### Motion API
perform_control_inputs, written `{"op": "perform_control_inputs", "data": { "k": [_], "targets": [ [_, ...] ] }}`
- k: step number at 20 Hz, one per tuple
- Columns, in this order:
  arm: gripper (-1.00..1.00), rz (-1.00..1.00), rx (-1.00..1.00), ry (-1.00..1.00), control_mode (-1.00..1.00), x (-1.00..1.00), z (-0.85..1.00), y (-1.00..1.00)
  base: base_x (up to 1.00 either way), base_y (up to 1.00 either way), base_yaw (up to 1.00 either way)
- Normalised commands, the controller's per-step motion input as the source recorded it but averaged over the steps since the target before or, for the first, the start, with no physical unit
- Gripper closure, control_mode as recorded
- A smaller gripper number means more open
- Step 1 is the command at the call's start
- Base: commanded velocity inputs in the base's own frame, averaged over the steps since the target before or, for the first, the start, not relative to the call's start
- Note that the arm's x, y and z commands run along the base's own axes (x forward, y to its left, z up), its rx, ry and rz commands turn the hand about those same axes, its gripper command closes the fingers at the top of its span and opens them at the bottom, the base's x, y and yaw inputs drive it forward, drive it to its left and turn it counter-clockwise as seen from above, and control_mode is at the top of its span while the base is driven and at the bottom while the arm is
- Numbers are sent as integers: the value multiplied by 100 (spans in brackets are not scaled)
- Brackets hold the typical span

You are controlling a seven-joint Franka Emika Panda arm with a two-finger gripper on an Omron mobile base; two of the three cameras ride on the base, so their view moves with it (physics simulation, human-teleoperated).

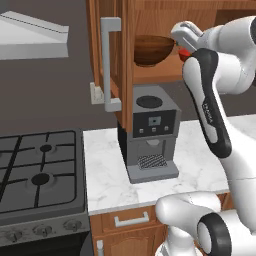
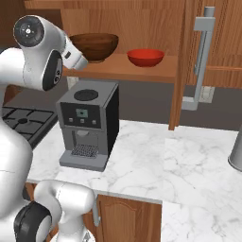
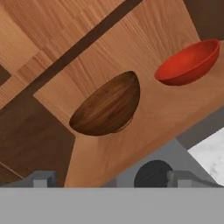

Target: Take the smaller bowl and place it next to the appetizer plate on the dining counter , and place the larger bowl next to the plate with cooked food.

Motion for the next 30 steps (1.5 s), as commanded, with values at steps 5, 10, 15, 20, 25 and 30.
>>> {"op": "perform_control_inputs", "data": {
  "k": [5,10,15,20,25,30],
  "targets": [
    [-100,0,0,8,-100,70,-13,2,0,0,0],
    [-100,0,0,6,-100,62,-23,0,0,0,0],
    [-100,0,0,0,-100,61,0,0,0,0,0],
    [-100,-2,0,3,-100,64,0,0,0,0,0],
    [-100,-4,0,8,-100,55,0,3,0,0,0],
    [-100,-5,-5,7,-100,39,-5,11,0,0,0]
  ]
}}
